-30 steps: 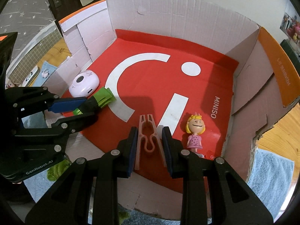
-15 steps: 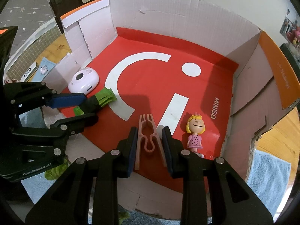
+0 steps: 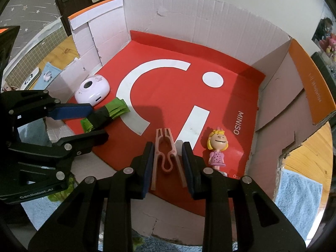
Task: Organize objects
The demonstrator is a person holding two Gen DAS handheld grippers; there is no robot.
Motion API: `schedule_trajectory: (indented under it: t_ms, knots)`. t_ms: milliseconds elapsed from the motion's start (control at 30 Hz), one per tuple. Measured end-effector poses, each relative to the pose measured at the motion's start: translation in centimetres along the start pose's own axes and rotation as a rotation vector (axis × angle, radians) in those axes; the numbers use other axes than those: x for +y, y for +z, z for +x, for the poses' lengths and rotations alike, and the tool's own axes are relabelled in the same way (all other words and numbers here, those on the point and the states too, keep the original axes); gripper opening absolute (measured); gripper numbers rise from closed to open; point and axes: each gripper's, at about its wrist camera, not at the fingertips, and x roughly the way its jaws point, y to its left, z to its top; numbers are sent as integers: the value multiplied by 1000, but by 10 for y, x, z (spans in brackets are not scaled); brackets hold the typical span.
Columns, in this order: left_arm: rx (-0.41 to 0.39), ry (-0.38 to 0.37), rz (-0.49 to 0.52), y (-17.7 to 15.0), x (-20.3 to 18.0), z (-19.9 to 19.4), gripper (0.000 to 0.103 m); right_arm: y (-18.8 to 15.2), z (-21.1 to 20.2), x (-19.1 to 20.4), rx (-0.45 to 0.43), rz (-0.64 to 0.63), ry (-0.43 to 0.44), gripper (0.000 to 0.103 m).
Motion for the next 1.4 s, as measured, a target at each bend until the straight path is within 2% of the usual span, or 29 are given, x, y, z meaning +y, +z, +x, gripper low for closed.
schedule_trajectory:
  t_ms: [467,500,533,600,767,867,967,1100,1267,1367,1400]
  knots:
    - [-35,-17,-18,-2,2,-18,41,0,-16,2,-56,13,16,27]
    - [-42,-18,-20,-2,2,-22,42,0,-19,1,-64,15,14,32]
    - [-50,-18,-21,-2,2,-25,43,0,-21,1,-73,17,11,48]
    - [-74,-17,-28,-3,3,-34,53,0,-30,2,-111,24,2,70]
    - [-129,-11,-43,-7,3,-56,53,-5,-51,5,-168,28,-33,70]
    - [-156,-12,-54,-10,3,-70,60,-8,-63,8,-189,36,-49,70]
    - [-189,-8,-63,-15,3,-84,61,-13,-75,10,-210,49,-66,71]
    - [-242,17,-77,-24,1,-103,71,-23,-91,15,-245,68,-69,80]
    - [-311,49,-74,-37,-5,-126,75,-36,-114,27,-299,72,-89,83]
    - [-354,55,-81,-47,-9,-140,86,-43,-123,31,-327,85,-99,86]
    - [-365,59,-78,-49,-11,-143,86,-46,-127,33,-338,89,-101,86]
